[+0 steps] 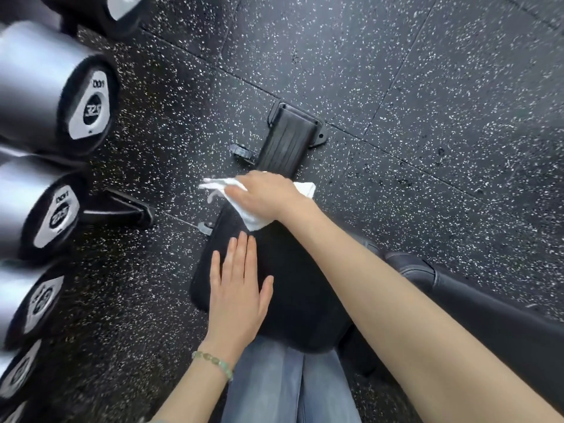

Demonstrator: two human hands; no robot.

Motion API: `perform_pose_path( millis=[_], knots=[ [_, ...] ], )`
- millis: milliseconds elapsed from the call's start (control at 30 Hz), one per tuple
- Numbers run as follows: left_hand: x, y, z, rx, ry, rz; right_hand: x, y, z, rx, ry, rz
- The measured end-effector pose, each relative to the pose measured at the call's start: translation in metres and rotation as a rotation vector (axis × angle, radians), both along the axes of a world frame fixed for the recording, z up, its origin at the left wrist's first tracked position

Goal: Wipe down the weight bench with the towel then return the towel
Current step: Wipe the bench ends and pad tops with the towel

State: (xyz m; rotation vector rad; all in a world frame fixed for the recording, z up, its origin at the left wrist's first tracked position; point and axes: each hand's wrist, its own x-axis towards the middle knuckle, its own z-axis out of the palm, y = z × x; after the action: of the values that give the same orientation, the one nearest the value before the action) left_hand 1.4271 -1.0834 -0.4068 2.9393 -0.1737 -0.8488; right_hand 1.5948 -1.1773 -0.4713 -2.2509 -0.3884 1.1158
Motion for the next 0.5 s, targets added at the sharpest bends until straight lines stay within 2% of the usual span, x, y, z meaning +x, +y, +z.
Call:
perform_pose_path(
  millis=[133,300,400,500],
  knots=[
    [-0.007,0.004,0.002,-0.022,0.005,0.010,-0.034,-0.051,0.018,-0.007,-0.041,-0.050],
    [-0.020,0.008,0.002,-0.062,0.010,0.037,-0.101,-0.105,0.026,-0.199,-0.412,0.014],
    [-0.031,0.010,0.002,-0.054,-0.002,0.043,-0.103,-0.090,0.025,-0.252,-0.524,0.016],
    [-0.041,0.013,0.002,-0.053,-0.021,0.047,-0.074,-0.040,0.026,-0.222,-0.523,0.011]
  ],
)
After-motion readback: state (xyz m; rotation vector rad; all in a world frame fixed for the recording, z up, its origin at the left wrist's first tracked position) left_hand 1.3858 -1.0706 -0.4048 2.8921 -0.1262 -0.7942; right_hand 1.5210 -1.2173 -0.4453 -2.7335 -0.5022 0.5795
